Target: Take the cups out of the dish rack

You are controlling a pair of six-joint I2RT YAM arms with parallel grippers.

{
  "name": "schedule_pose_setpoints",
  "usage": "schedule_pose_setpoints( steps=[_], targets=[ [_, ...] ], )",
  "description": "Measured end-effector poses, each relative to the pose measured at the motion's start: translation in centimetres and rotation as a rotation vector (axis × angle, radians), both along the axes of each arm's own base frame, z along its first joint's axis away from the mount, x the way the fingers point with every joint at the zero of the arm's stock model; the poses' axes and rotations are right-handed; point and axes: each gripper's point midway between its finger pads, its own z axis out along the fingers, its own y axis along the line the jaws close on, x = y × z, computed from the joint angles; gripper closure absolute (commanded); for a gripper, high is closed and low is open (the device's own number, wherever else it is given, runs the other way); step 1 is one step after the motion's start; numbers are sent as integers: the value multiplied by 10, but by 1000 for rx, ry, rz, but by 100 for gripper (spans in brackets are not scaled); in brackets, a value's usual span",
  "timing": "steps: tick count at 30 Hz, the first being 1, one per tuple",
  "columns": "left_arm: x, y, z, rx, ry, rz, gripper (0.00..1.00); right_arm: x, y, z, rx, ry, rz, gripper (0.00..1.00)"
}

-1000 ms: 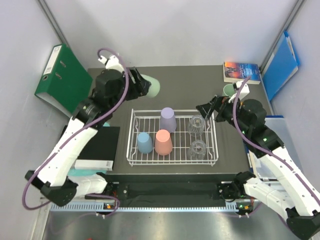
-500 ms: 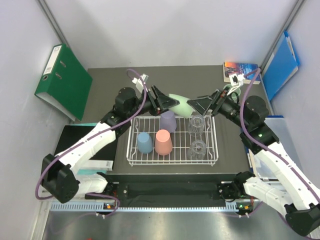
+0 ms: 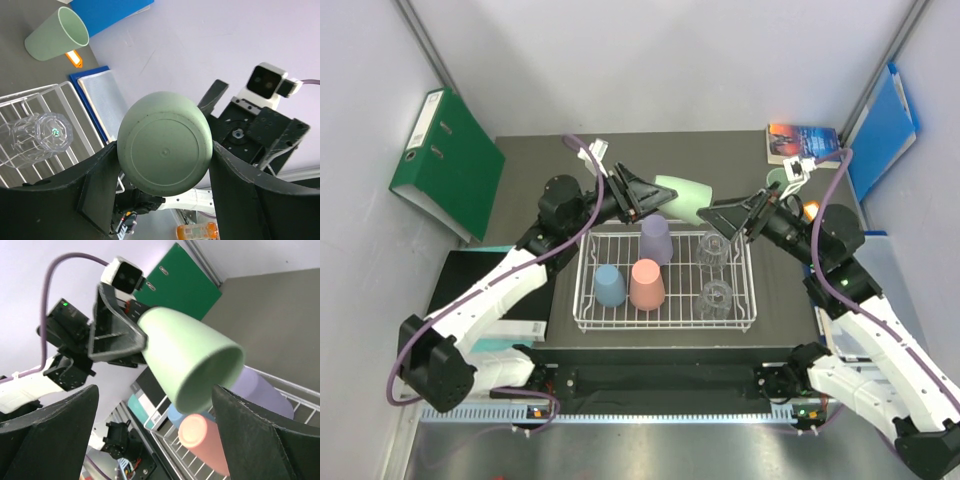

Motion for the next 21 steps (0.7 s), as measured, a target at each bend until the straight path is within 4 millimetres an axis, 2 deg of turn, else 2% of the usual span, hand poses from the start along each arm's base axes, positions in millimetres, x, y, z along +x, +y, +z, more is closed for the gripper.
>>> schedule_pose_setpoints(
  steps=[3,6,10,12,15,16,18,19,21],
  targets=[
    [-2,1,6,-12,-15,0,100,-2,0,-11,-2,33,3,7],
    [-3,1,7,-17,-15,-5,100,-2,2,-21,-8,61,10,12],
    [-7,-1,12,-39,-14,-28,100,3,10,-27,-6,85,38,30],
    [-11,-4,15,-53,-19,-48,100,7,18,-30,-2,92,59,34],
    [-12,-7,8,-47,-7,-57,100,13,33,-36,0,107,100,52],
    [-12,-8,5,-45,2,-57,100,13,37,-38,0,111,110,65],
    [-12,-9,-2,-40,22,-60,100,12,43,-40,-4,114,132,80],
    [-11,-9,-5,-35,28,-54,100,10,45,-40,0,116,141,98],
    [-10,-8,-7,-44,50,-50,67,5,48,-38,7,115,160,100]
  ],
)
